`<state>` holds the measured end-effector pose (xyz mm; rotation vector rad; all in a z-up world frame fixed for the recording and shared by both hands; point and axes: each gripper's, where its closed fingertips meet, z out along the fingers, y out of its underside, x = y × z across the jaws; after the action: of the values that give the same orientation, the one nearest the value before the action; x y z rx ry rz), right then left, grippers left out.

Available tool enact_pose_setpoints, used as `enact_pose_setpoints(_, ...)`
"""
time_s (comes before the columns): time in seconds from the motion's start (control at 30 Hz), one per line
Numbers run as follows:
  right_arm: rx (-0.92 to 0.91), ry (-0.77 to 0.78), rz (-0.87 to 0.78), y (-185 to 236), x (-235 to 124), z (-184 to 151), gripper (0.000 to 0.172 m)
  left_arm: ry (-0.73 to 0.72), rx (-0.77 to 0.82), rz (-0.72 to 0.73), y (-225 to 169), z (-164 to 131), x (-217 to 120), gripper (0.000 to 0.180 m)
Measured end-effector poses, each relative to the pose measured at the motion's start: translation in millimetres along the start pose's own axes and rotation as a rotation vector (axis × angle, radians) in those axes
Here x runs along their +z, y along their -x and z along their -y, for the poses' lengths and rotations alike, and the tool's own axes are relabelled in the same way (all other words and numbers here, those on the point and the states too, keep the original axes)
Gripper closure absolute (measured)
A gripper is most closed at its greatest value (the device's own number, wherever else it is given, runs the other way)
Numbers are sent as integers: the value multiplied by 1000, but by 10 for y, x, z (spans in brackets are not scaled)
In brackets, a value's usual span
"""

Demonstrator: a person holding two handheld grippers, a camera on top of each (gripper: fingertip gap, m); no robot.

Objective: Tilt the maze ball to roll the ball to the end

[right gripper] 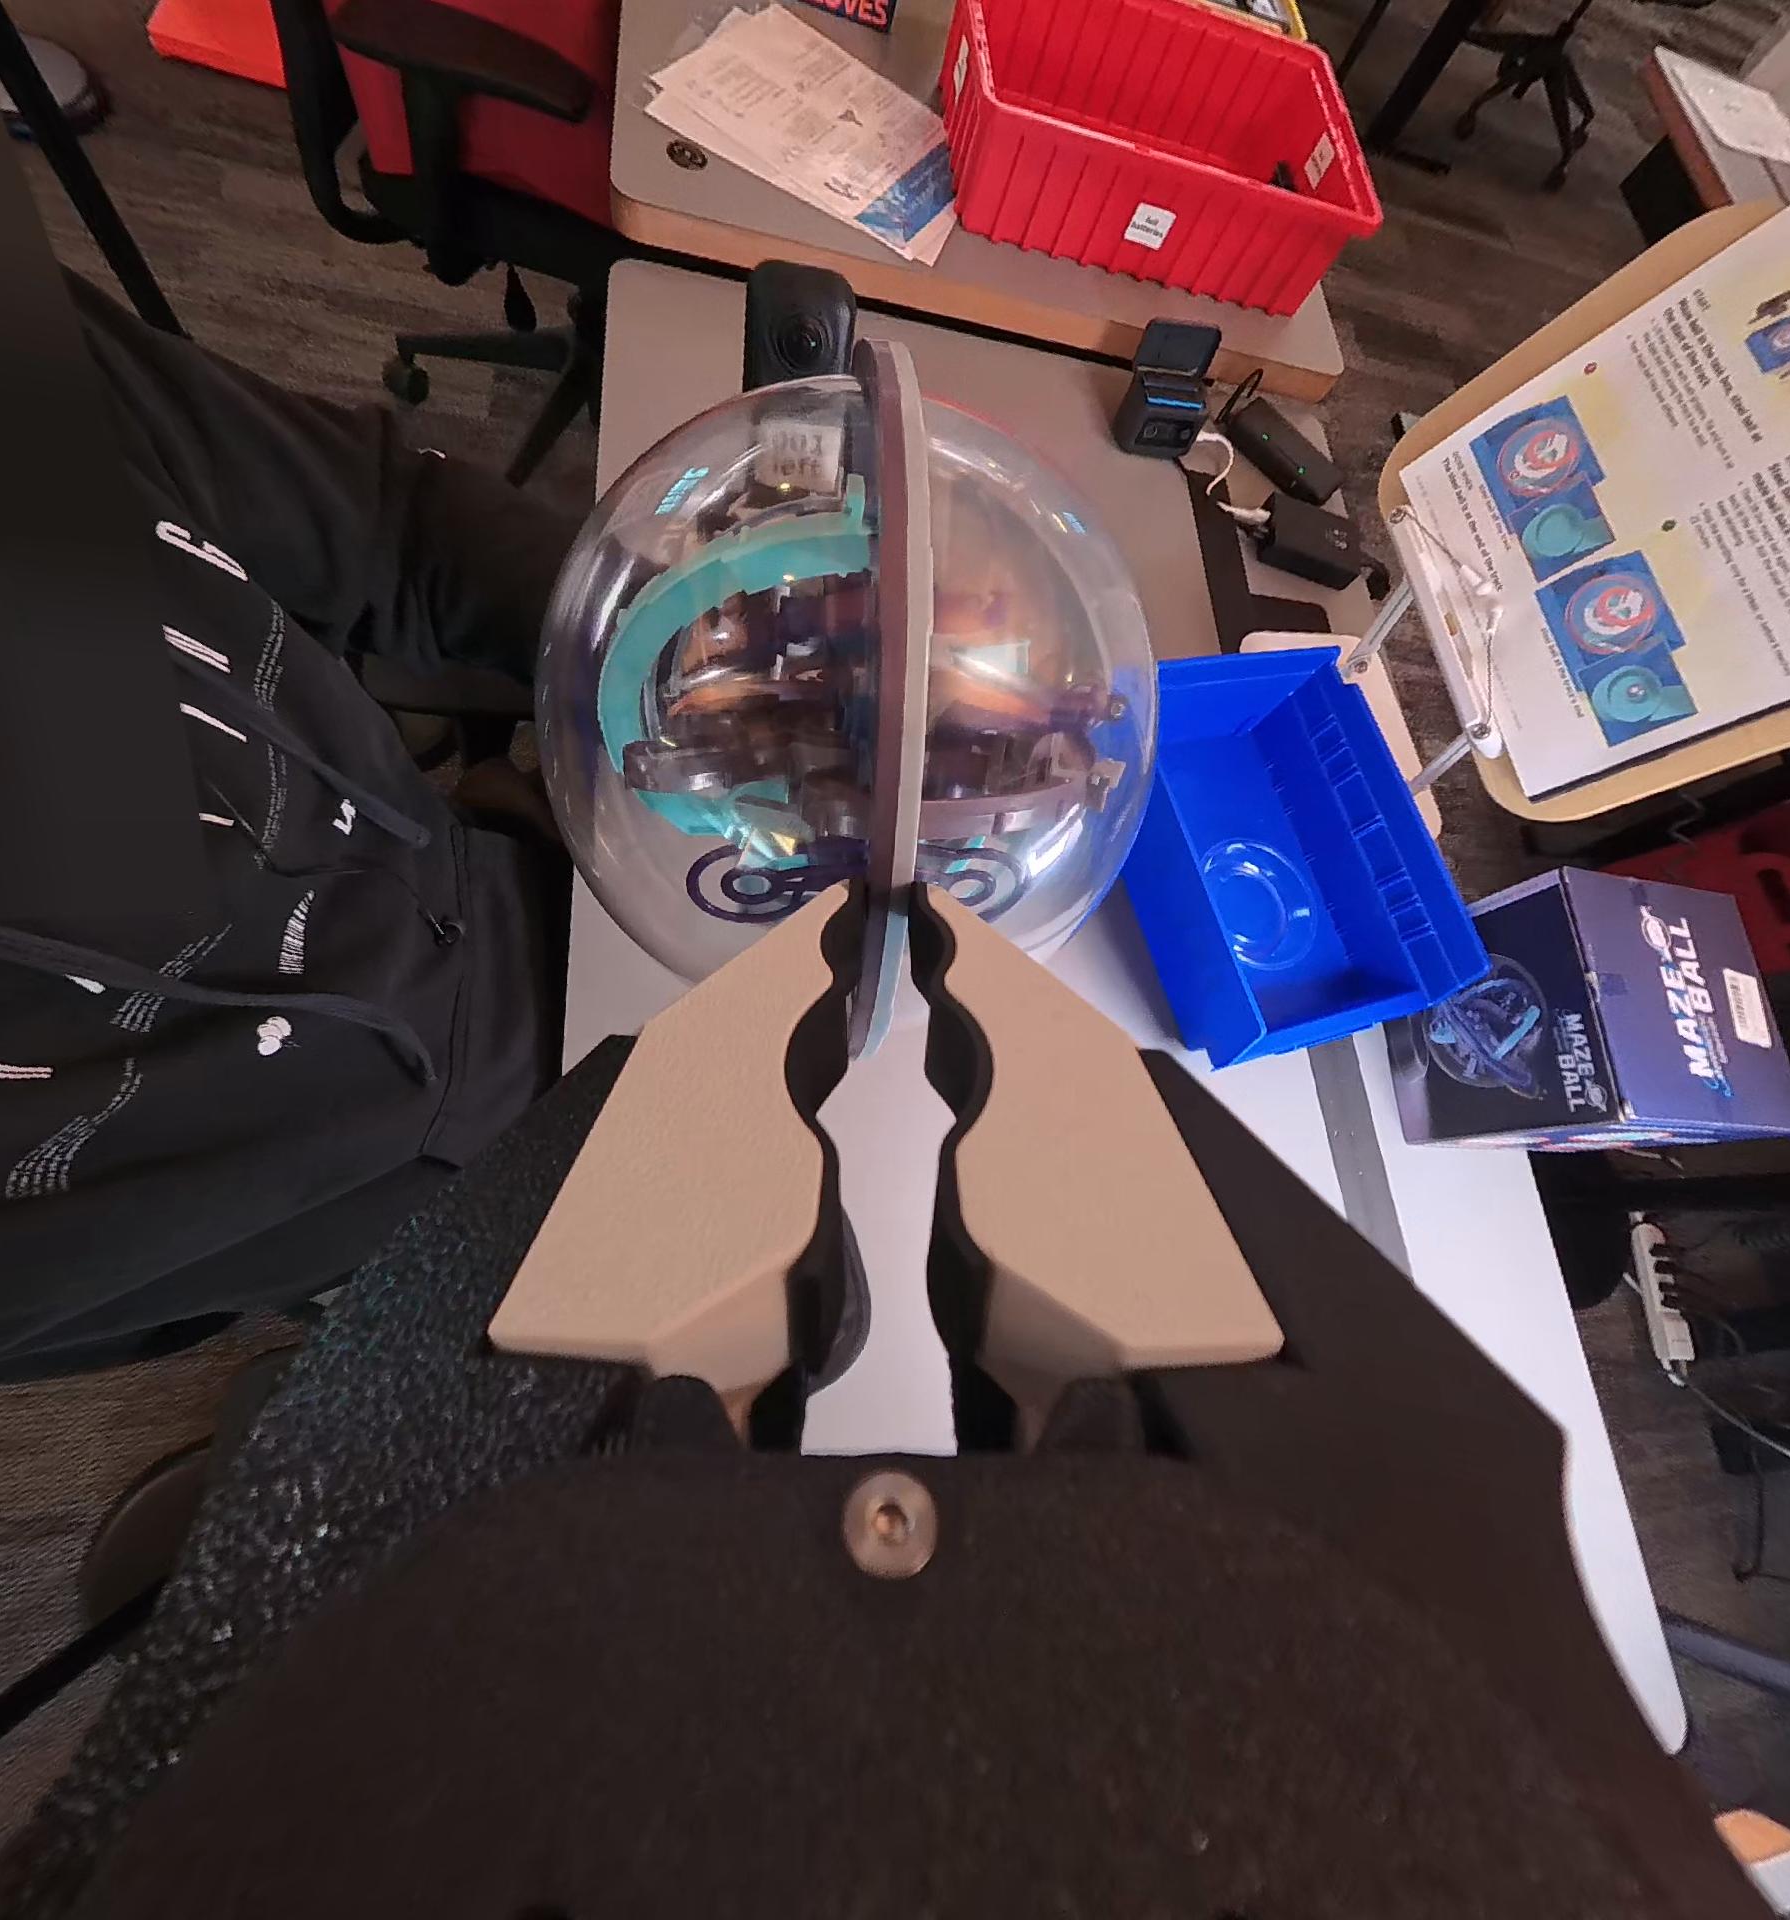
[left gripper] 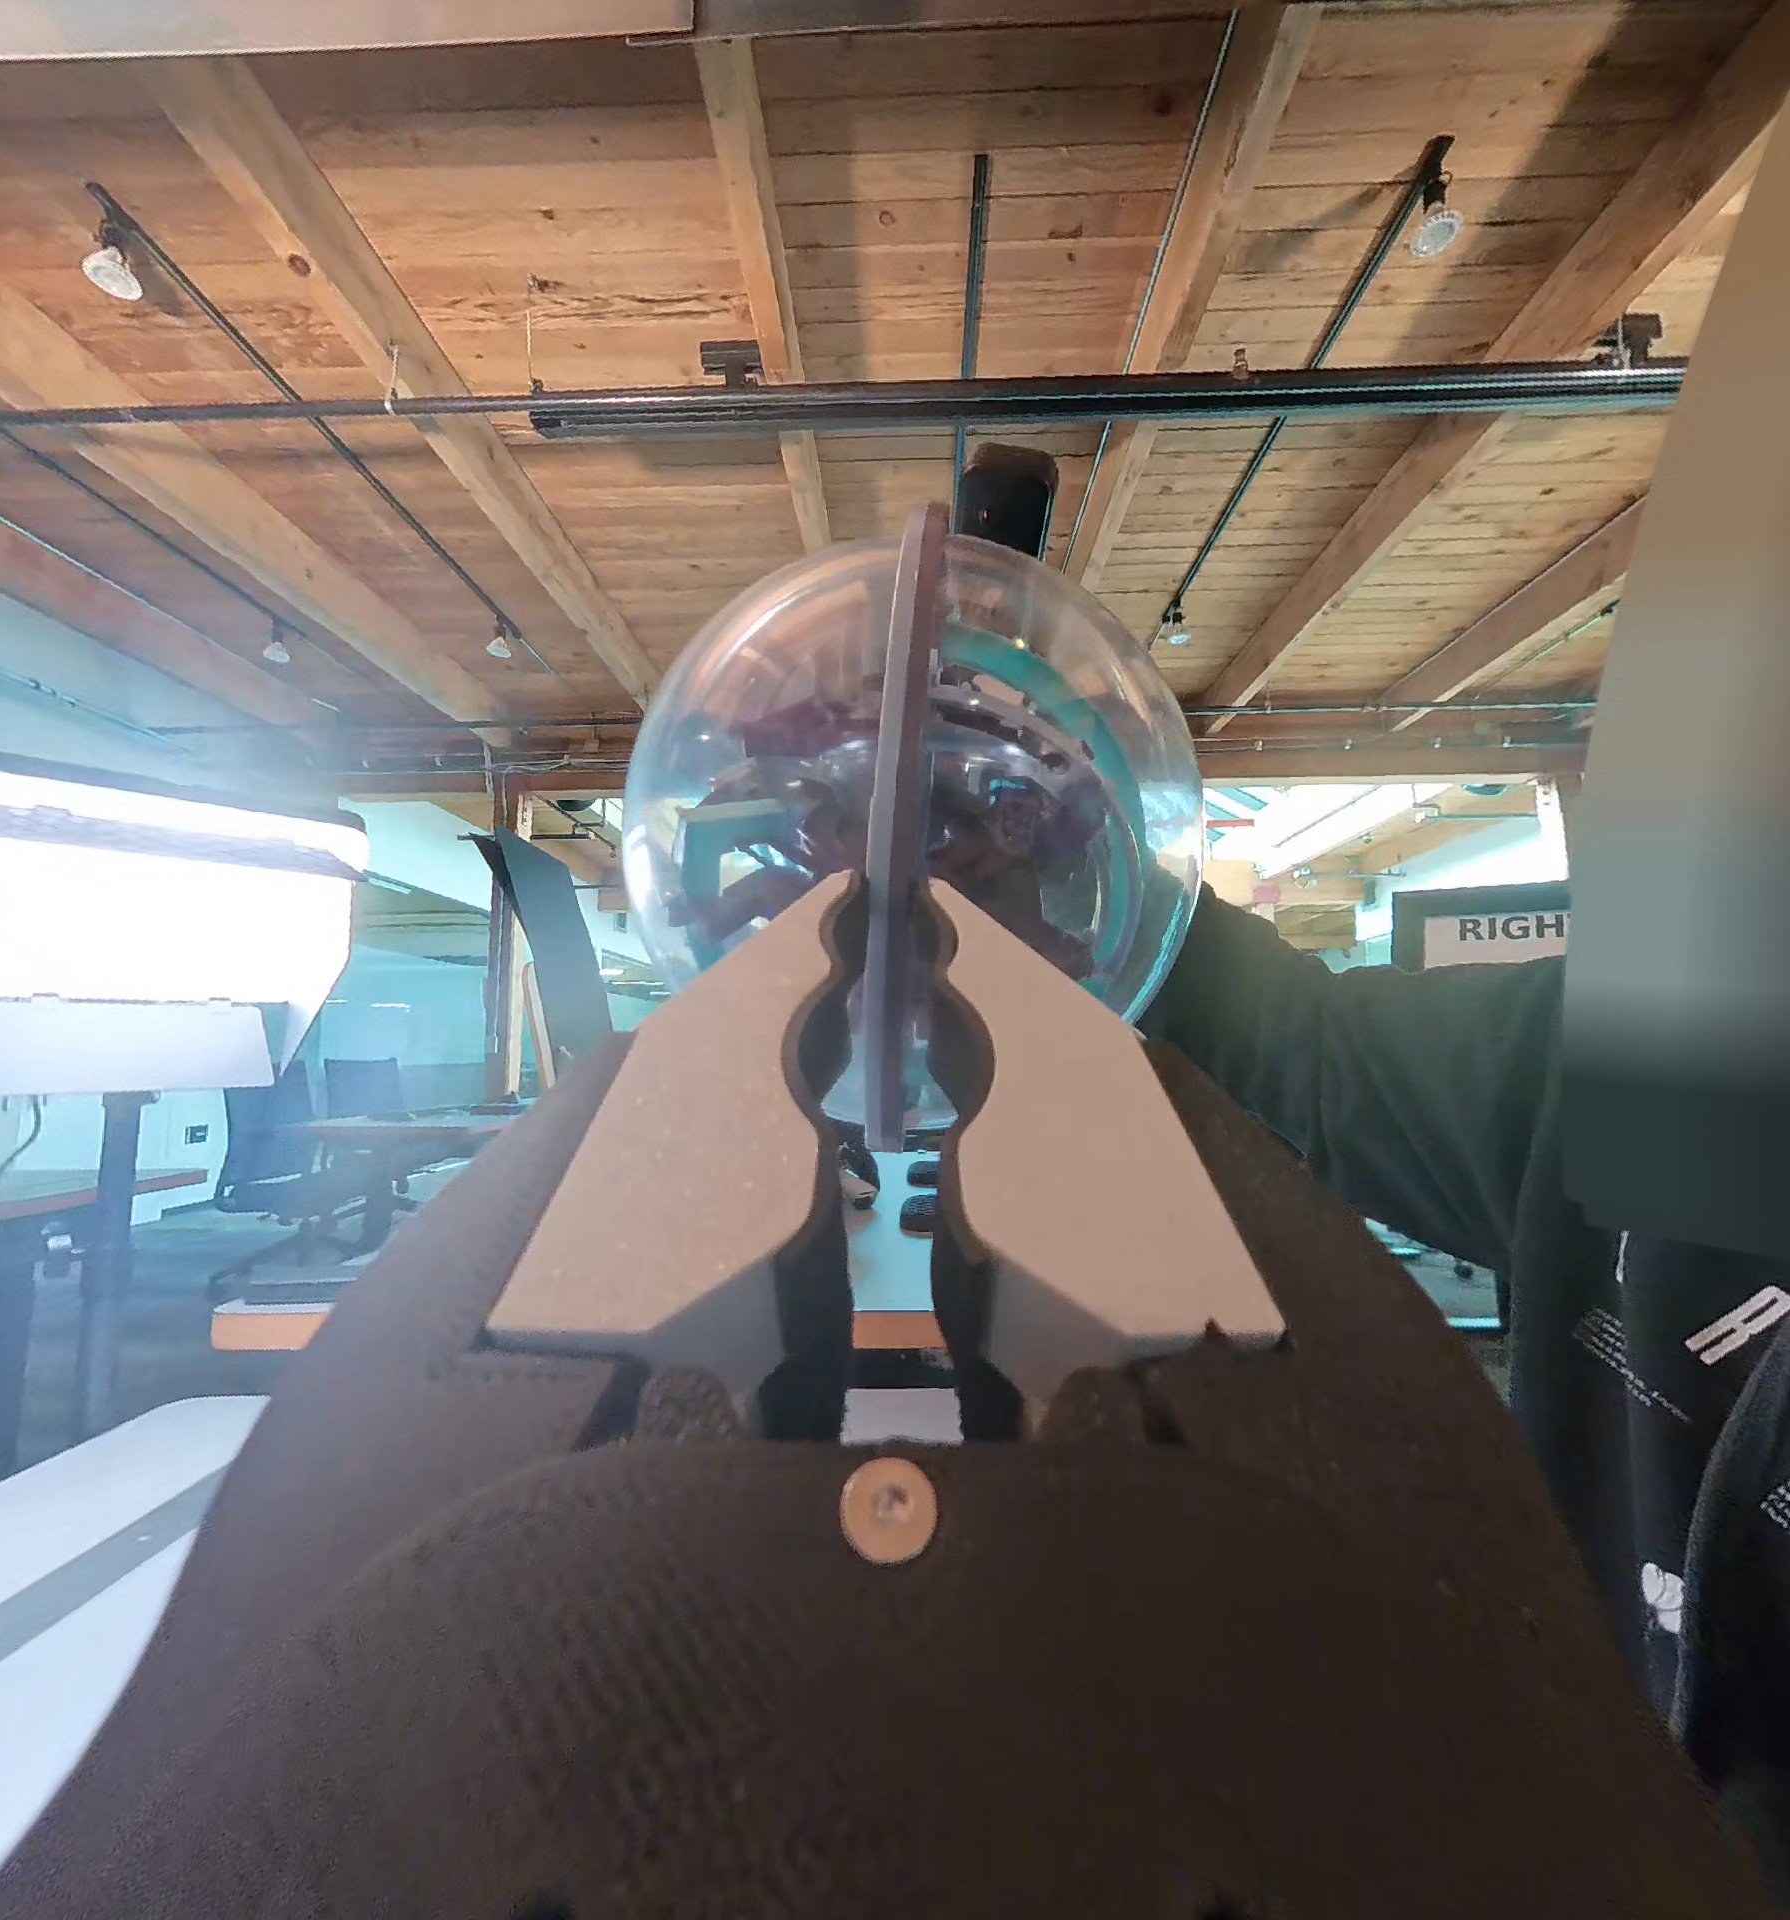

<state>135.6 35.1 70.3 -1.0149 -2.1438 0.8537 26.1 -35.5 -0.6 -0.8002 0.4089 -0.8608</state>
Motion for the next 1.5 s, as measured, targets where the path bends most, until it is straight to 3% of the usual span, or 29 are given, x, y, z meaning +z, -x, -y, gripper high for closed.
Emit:
enact_pose_setpoints(0.4,168,45,79,-3,221,-459,166,-18,-314,101,48,-397,-207,175)
enact_pose_setpoints(0.97,720,-167,434,31,1511,-2185,167,7,-851,528,293,-1557,-1236,176)
enact_pose_setpoints(1.37,890,-209,568,-112,1851,-2613,166,74,-1009,760,509,-1923,-1507,175)
enact_pose_setpoints(1.5,859,-267,473,-245,1883,-2608,163,76,-1015,787,537,-1943,-1537,174)
